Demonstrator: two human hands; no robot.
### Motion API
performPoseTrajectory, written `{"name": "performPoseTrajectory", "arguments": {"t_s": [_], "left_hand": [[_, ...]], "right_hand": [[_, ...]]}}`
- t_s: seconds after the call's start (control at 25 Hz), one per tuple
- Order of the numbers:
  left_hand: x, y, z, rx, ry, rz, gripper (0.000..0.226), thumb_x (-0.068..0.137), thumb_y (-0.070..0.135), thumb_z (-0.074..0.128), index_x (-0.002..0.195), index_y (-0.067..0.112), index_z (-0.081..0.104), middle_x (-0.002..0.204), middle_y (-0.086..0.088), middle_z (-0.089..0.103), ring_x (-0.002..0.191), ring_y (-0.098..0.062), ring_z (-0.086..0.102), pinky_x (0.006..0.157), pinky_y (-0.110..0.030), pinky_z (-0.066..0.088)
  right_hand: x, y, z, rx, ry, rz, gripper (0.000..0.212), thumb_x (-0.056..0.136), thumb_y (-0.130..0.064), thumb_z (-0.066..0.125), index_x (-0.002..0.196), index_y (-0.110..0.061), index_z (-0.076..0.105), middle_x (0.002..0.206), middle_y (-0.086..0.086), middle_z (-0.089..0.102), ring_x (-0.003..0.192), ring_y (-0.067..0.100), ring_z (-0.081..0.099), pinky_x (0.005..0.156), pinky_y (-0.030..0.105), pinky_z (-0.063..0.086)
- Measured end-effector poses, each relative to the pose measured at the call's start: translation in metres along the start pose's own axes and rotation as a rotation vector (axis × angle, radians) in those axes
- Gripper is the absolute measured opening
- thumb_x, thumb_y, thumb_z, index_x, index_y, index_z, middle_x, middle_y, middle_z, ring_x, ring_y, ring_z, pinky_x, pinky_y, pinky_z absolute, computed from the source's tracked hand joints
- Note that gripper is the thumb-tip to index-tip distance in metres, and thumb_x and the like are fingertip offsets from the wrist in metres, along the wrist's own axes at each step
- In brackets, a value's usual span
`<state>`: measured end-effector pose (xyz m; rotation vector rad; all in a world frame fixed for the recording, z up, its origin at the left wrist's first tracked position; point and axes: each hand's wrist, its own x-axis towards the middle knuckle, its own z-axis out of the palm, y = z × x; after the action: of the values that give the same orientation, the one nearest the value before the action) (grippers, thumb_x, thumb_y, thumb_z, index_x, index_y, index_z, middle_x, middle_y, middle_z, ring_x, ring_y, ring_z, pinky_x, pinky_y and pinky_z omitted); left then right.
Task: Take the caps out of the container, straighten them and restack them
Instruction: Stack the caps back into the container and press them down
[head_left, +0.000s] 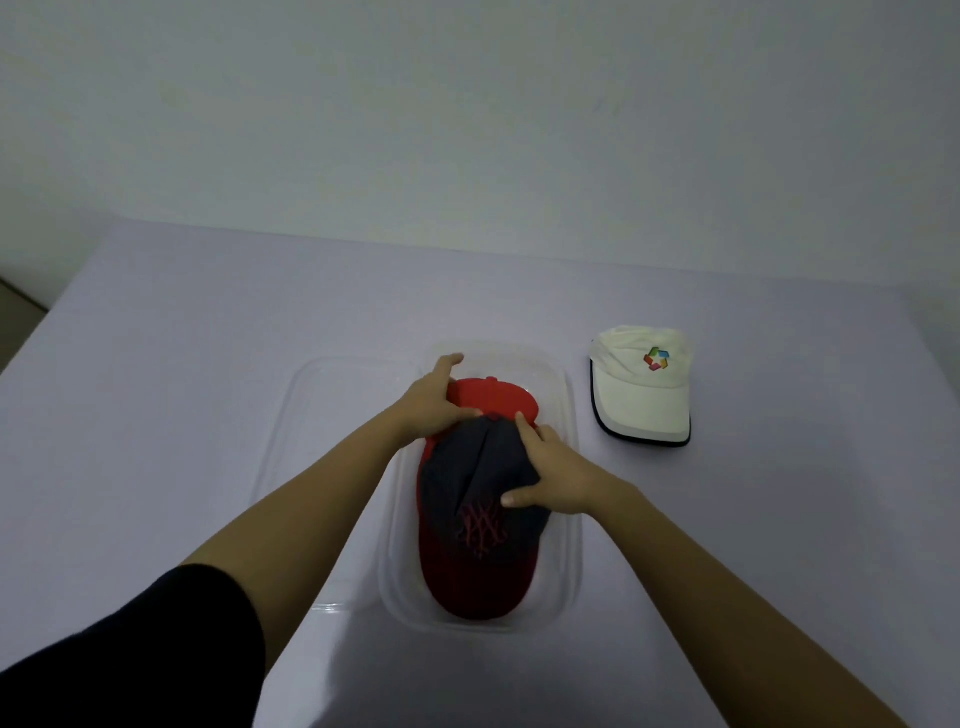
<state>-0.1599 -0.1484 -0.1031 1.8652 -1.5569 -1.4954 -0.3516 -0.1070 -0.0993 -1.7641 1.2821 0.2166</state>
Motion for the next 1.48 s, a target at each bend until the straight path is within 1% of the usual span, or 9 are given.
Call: {"name": "performPoseTrajectory", "arguments": {"t_s": [0.16,0.32,0.56,0.8,1.0,1.16,1.28,1.4,1.48], "left_hand": [[-0.006,-0.004,0.014,0.162,0.02,0.093,0.057,0.1,0.04,0.031,0.149,0.013,0.021,0.156,-0.007,0.023,0.143,-0.022,0.022,0.117,-0.035,0.017],[-0.007,-0.009,0.021,0.232,0.035,0.053,0.059,0.1,0.044,0.025,0.15,0.014,0.013,0.16,-0.008,0.006,0.147,-0.02,0.005,0.118,-0.035,0.004],[-0.02,0.043,0.015,0.087,0.309,0.244,0.052,0.101,0.036,0.029,0.147,0.011,0.025,0.157,-0.005,0.023,0.144,-0.016,0.02,0.115,-0.025,0.012],[0.012,0.111,0.081,-0.005,0.201,0.269,0.057,0.097,0.039,0.042,0.146,0.014,0.029,0.155,-0.002,0.029,0.141,-0.015,0.029,0.117,-0.032,0.021],[0.062,0.149,0.131,-0.058,0.052,0.112,0.087,0.083,0.034,0.068,0.148,0.009,0.015,0.156,-0.006,0.023,0.141,-0.021,0.027,0.107,-0.031,0.031],[0.108,0.159,0.137,-0.171,-0.008,-0.121,0.116,0.07,0.022,0.082,0.15,0.018,-0.001,0.159,-0.003,0.01,0.143,-0.028,0.021,0.106,-0.045,0.032],[0.131,0.151,0.137,-0.206,-0.098,-0.239,0.103,0.068,0.014,0.082,0.146,0.026,0.015,0.151,-0.005,0.027,0.135,-0.034,0.032,0.099,-0.061,0.039],[0.141,0.148,0.139,-0.195,-0.155,-0.193,0.064,0.07,0.006,0.077,0.119,0.027,0.043,0.121,0.0,0.052,0.117,-0.028,0.048,0.091,-0.058,0.046],[0.144,0.147,0.139,-0.211,-0.199,-0.177,0.056,0.07,0.004,0.077,0.112,0.024,0.046,0.113,0.001,0.056,0.11,-0.026,0.053,0.09,-0.056,0.049]], "right_hand": [[0.001,0.0,0.003,0.013,0.028,-0.01,0.111,0.084,-0.033,0.067,0.144,-0.014,-0.025,0.157,0.011,-0.002,0.143,0.026,0.014,0.115,0.033,0.024],[-0.007,0.001,0.001,0.004,0.075,-0.064,0.115,0.079,-0.037,0.071,0.145,-0.014,-0.021,0.158,0.006,-0.005,0.145,0.023,0.007,0.117,0.036,0.02],[-0.04,0.035,-0.029,0.19,0.459,-0.131,0.094,0.084,-0.046,0.06,0.149,-0.018,-0.001,0.159,0.0,-0.004,0.146,0.013,-0.002,0.116,0.032,0.006],[-0.04,0.107,-0.068,0.33,0.79,-0.01,0.075,0.087,-0.023,0.063,0.145,-0.006,0.019,0.153,0.015,0.021,0.143,0.027,0.018,0.117,0.04,0.017],[-0.025,0.176,-0.114,0.41,0.717,0.107,0.085,0.083,-0.023,0.069,0.147,-0.007,0.016,0.154,0.014,0.02,0.142,0.027,0.02,0.116,0.041,0.021],[-0.002,0.218,-0.142,0.637,0.468,0.198,0.11,0.07,-0.026,0.08,0.149,-0.015,0.004,0.156,0.009,0.017,0.14,0.026,0.027,0.111,0.045,0.031],[0.015,0.229,-0.145,0.848,0.334,0.212,0.112,0.068,-0.017,0.082,0.149,-0.012,0.005,0.15,0.005,0.031,0.131,0.024,0.041,0.1,0.037,0.04],[0.027,0.236,-0.143,0.929,0.289,0.152,0.077,0.066,-0.005,0.081,0.133,-0.009,0.043,0.133,0.003,0.053,0.121,0.022,0.053,0.087,0.027,0.048],[0.029,0.238,-0.14,1.001,0.249,0.09,0.06,0.066,0.003,0.078,0.119,-0.011,0.055,0.124,0.006,0.062,0.113,0.021,0.059,0.079,0.022,0.051]]}}
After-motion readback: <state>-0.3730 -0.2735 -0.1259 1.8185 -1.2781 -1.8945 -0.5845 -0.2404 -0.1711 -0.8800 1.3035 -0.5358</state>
